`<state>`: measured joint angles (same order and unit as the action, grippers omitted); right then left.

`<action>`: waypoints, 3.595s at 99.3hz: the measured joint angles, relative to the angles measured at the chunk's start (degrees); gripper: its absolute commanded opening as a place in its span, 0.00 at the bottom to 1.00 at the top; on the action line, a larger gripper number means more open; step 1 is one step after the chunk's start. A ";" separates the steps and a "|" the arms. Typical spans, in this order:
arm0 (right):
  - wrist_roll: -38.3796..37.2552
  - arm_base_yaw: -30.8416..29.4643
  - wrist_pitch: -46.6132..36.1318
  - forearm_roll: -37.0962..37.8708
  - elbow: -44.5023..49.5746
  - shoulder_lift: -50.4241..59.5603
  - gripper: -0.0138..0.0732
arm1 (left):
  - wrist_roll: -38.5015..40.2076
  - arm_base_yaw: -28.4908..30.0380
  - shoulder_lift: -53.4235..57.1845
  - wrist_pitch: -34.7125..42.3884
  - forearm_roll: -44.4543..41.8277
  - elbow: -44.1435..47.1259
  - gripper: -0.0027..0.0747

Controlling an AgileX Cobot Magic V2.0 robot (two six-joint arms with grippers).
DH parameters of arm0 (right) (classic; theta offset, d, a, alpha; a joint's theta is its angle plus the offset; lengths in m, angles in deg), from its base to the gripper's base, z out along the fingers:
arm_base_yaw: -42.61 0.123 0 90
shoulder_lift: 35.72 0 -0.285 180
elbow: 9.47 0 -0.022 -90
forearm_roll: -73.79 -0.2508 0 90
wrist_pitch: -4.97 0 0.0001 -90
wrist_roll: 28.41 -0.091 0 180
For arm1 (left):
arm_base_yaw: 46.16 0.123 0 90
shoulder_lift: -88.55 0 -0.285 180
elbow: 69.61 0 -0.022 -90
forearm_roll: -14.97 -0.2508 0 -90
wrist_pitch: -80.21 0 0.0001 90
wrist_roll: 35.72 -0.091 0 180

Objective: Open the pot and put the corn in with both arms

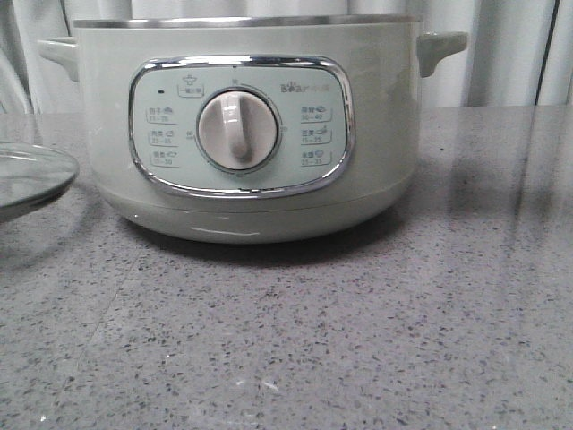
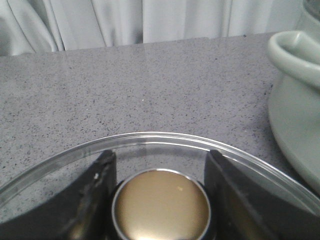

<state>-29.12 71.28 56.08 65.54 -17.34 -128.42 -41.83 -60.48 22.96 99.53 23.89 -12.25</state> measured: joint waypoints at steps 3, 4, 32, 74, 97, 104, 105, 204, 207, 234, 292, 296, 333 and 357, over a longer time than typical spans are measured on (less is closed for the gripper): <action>0.00 -0.02 0.00 0.00 0.00 0.00 0.60 | 0.00 0.00 -0.74 0.59 0.00 0.00 0.01; 0.00 -0.02 0.00 0.00 0.00 0.00 0.60 | 0.00 0.00 -1.10 0.90 0.00 0.00 0.01; 0.13 -0.02 -0.19 0.00 0.00 0.00 0.60 | 0.82 0.00 -6.05 4.18 0.00 0.00 0.01; 0.13 -0.02 -0.24 0.00 0.00 0.00 0.60 | 4.50 -0.59 -9.41 6.53 0.12 -0.11 0.01; 0.13 -0.02 -0.24 0.00 0.00 0.00 0.60 | 4.78 -3.25 -12.18 7.92 0.20 -0.45 0.01; 0.13 -0.02 -0.24 0.00 0.00 0.00 0.60 | 4.89 -3.29 -12.56 8.44 0.23 -0.45 0.01; 0.13 -0.02 -0.24 0.00 0.00 0.00 0.60 | 4.82 -3.29 -12.56 8.57 0.23 -0.45 0.01; 0.19 -0.02 1.84 0.19 0.00 2.50 0.49 | 4.52 -3.80 7.38 1.34 0.60 -0.46 0.56; 0.19 -0.02 2.15 0.19 0.00 2.87 0.44 | 4.52 -3.80 9.06 0.73 0.69 -0.35 0.54; 0.19 -0.02 2.76 0.33 3.10 7.55 0.08 | 4.52 -3.80 27.36 -7.30 1.01 -0.35 0.04; 0.27 -0.02 -22.53 5.42 39.64 33.90 0.08 | 4.52 -3.80 55.94 -35.13 0.94 -0.26 0.01; 0.27 -0.02 -24.35 5.63 42.51 36.87 0.08 | 4.52 -3.80 56.71 -36.36 0.94 -0.26 0.01; 0.27 -0.02 -29.24 5.98 58.01 62.11 0.08 | 4.52 -3.80 57.67 -38.65 0.94 0.63 0.01; 0.27 -0.02 -22.29 6.21 60.02 72.73 0.08 | 4.52 -3.80 57.67 -39.85 0.94 1.02 0.01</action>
<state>-28.85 71.26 33.79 71.75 42.69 -55.69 -37.31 -64.28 80.63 59.68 24.83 -11.23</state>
